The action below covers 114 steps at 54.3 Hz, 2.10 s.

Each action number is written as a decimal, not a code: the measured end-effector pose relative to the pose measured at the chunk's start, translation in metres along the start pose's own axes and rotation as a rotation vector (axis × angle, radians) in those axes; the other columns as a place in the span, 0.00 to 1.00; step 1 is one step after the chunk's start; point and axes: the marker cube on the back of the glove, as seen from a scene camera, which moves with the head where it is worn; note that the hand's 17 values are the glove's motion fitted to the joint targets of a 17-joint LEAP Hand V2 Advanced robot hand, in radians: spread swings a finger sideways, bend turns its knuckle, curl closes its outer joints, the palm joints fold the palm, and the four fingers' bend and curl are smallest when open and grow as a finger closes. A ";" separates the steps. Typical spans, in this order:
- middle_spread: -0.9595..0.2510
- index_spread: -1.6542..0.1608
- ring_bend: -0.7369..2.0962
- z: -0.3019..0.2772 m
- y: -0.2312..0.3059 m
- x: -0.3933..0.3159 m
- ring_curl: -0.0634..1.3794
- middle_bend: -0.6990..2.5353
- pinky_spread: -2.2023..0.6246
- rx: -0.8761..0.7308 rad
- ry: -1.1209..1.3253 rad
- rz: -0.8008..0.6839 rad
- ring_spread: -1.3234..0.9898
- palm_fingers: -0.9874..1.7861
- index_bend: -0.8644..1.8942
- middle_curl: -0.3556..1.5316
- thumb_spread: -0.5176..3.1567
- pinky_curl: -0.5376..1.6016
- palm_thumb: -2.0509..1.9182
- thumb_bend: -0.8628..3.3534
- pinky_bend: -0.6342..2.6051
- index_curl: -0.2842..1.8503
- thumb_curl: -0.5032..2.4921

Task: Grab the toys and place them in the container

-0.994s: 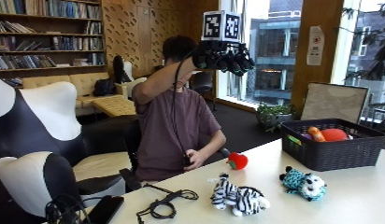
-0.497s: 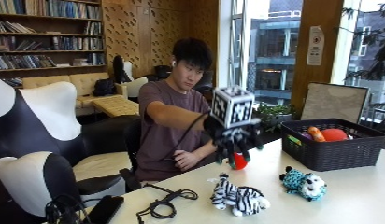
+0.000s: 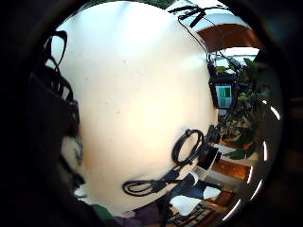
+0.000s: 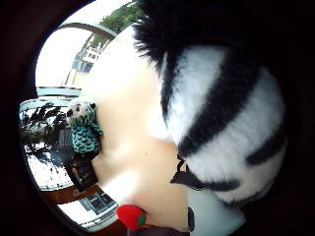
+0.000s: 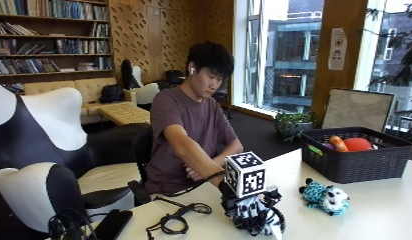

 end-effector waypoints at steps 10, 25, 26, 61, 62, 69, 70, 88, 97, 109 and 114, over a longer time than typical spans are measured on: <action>0.59 0.81 0.81 -0.047 -0.002 -0.016 0.40 0.52 0.67 -0.063 -0.118 -0.044 0.44 0.71 0.39 0.51 0.43 0.43 0.64 0.25 0.53 0.13 0.33; 0.56 0.77 0.78 -0.218 0.033 -0.085 0.40 0.51 0.66 0.025 -0.133 -0.195 0.44 0.75 0.39 0.54 0.38 0.43 0.66 0.23 0.50 0.13 0.37; 0.56 0.77 0.78 -0.229 0.035 -0.090 0.40 0.51 0.66 0.035 -0.127 -0.203 0.44 0.75 0.39 0.54 0.38 0.43 0.66 0.23 0.50 0.13 0.37; 0.57 0.74 0.77 -0.343 0.154 -0.404 0.40 0.49 0.65 0.195 0.015 -0.645 0.44 0.76 0.38 0.59 0.37 0.44 0.66 0.20 0.48 0.13 0.42; 0.57 0.74 0.77 -0.340 0.156 -0.414 0.40 0.49 0.65 0.197 0.028 -0.641 0.44 0.76 0.38 0.59 0.37 0.44 0.66 0.20 0.48 0.13 0.42; 0.57 0.74 0.77 -0.319 0.175 -0.476 0.41 0.48 0.65 0.145 0.006 -0.638 0.44 0.76 0.38 0.60 0.37 0.44 0.66 0.20 0.48 0.13 0.43; 0.57 0.74 0.77 -0.313 0.179 -0.487 0.41 0.48 0.65 0.144 0.015 -0.671 0.44 0.76 0.38 0.60 0.37 0.44 0.66 0.20 0.48 0.13 0.43; 0.53 0.73 0.77 -0.232 0.212 -0.607 0.41 0.46 0.65 0.135 0.111 -0.650 0.44 0.76 0.38 0.62 0.36 0.45 0.66 0.20 0.48 0.13 0.44; 0.50 0.76 0.78 -0.205 0.206 -0.622 0.41 0.40 0.65 0.119 0.180 -0.608 0.44 0.71 0.37 0.60 0.39 0.45 0.64 0.19 0.49 0.13 0.43; 0.75 0.84 0.55 -0.191 0.202 -0.632 0.29 0.25 0.74 0.006 0.183 -0.584 0.53 0.19 0.34 0.48 0.43 0.47 0.50 0.18 0.56 0.16 0.34; 0.77 0.83 0.49 -0.196 0.207 -0.631 0.23 0.24 0.77 -0.001 0.133 -0.680 0.56 0.21 0.35 0.44 0.44 0.44 0.50 0.19 0.52 0.18 0.32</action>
